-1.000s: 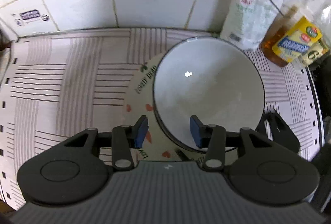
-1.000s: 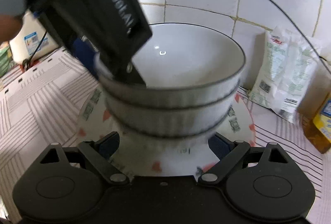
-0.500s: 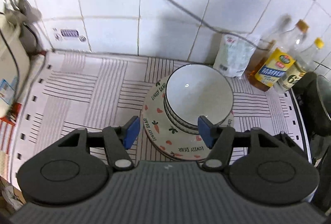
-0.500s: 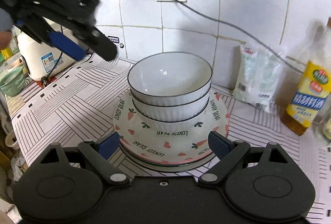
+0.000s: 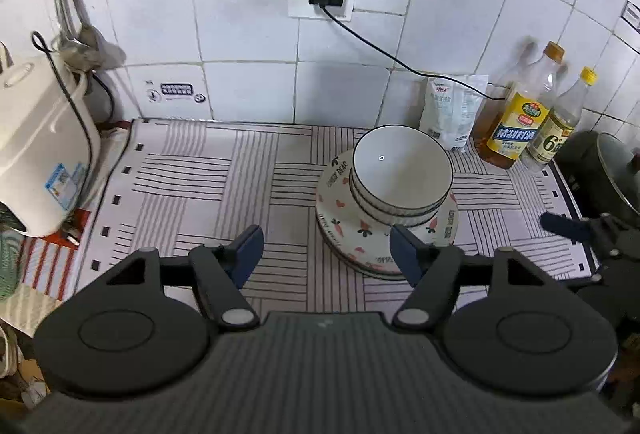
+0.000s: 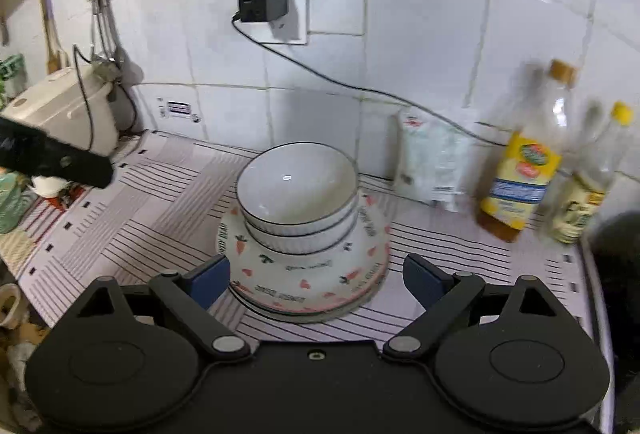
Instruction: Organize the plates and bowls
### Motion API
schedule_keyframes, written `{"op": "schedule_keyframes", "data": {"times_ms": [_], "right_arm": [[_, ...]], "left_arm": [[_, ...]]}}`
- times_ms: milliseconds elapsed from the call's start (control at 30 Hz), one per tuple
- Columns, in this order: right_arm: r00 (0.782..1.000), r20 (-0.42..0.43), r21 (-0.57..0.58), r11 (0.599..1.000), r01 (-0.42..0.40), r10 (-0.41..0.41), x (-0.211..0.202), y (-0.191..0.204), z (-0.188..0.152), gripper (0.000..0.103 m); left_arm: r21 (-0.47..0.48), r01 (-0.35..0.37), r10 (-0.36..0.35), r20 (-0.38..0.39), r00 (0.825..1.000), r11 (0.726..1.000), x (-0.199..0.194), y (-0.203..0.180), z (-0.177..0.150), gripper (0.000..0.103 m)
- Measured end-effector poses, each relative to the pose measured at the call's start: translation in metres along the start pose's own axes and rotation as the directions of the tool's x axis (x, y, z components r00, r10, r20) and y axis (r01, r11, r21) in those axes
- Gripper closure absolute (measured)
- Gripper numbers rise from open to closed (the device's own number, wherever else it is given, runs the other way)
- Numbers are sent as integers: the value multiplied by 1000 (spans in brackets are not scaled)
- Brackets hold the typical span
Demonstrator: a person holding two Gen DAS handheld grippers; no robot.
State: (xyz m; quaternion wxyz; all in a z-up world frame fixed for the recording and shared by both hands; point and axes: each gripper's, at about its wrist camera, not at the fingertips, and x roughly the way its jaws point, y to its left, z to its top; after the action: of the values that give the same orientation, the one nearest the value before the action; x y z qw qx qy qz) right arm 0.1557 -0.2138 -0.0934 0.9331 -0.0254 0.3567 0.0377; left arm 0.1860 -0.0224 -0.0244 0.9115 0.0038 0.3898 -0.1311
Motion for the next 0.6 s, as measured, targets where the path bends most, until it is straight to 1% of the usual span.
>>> {"op": "schedule_keyframes", "data": {"times_ms": [33,133,267,300,400,500,600], "right_arm": [[1000,-6,7,1000,18,-18,-5,2,0,8],[998,-27,53,997,59,-57,-28,6,2,7],[994,-51,113,989,97,-92,-56,10,3,6],[993,-56,115,987,114,-108,-64,13,4,6],[991,-46,108,986,131,-127,-85,20,5,6],[991,-7,131,982,135,-135,-106,21,4,6],[986,-27,119,979,166,-164,-120,23,4,6]], "left_arm": [[7,-3,3,8,1000,1000,-7,1,-2,31],[22,-7,6,32,999,1000,-26,3,-8,22],[13,-11,10,87,996,1000,-54,6,-17,3],[9,-18,17,100,995,1000,-60,7,-20,1],[-11,-42,43,117,992,999,-76,9,-28,1],[-39,-61,65,113,991,997,-88,12,-36,1],[-32,-94,98,131,987,995,-100,11,-43,1]]}}
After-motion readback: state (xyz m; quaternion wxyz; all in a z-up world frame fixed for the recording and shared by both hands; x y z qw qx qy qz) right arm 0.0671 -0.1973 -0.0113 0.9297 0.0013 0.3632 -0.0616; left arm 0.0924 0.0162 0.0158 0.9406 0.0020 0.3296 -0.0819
